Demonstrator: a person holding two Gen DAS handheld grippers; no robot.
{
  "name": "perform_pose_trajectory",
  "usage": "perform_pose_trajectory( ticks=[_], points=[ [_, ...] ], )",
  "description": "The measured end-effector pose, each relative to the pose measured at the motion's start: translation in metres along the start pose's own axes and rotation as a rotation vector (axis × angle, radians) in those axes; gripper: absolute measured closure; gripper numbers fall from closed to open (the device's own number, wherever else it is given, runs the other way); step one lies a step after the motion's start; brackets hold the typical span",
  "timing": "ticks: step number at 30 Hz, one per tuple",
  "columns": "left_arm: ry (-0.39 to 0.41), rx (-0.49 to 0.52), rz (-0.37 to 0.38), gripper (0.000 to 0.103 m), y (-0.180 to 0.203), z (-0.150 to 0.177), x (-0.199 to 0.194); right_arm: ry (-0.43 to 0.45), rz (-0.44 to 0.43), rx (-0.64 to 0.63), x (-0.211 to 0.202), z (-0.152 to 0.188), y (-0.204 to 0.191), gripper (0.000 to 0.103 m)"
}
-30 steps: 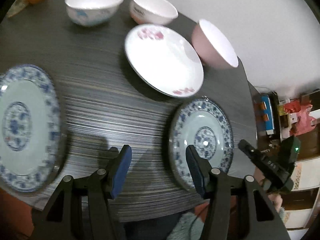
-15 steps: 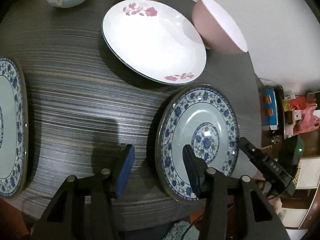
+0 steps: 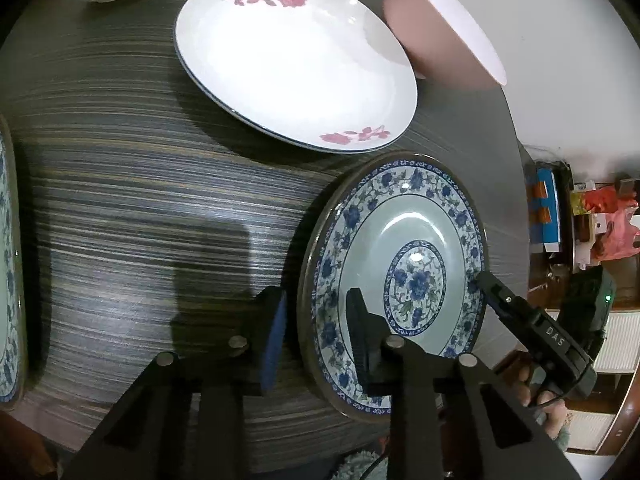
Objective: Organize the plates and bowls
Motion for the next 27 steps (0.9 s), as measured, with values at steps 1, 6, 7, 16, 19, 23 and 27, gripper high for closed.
perform_pose_trajectory(
  ticks=[1, 6, 7, 16, 19, 23, 27],
  points=[
    [-0.006, 0.002, 0.004, 0.084, 0.001, 0.001, 0.001, 0.002, 0.002, 0.000, 0.000, 0.000, 0.000, 0.090],
    [0.005, 0.034, -0.030, 0.089, 0.001, 0.000, 0.001, 0.003, 0.022, -0.010, -0.002, 0.001, -0.002, 0.090],
    [0.005, 0.033, -0.028, 0.089, 0.001, 0.000, 0.001, 0.005, 0.023, -0.012, -0.003, 0.001, -0.003, 0.090],
    [0.027, 0.052, -0.033, 0.088, -0.001, 0.004, -0.010, 0.002, 0.037, -0.036, -0.005, 0.006, -0.016, 0.091],
    [0.034, 0.057, -0.034, 0.088, -0.002, 0.006, -0.016, 0.007, 0.039, -0.053, -0.008, 0.008, -0.022, 0.091],
    [0.044, 0.056, -0.029, 0.088, -0.007, 0.008, -0.026, 0.015, 0.037, -0.075, -0.012, 0.012, -0.036, 0.091],
    [0.071, 0.061, -0.034, 0.088, -0.012, 0.009, -0.039, 0.018, 0.029, -0.094, -0.014, 0.017, -0.051, 0.091]
  ],
)
Point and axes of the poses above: each gripper's, at about its wrist camera, not at the fingertips, and x roughly the way its jaws point, y to its right, z to its underside, the point moved 9 cm from there along x, roughly the way its jaws point, and after that the axes turned 1 degree about y, right-handed, at the moved point
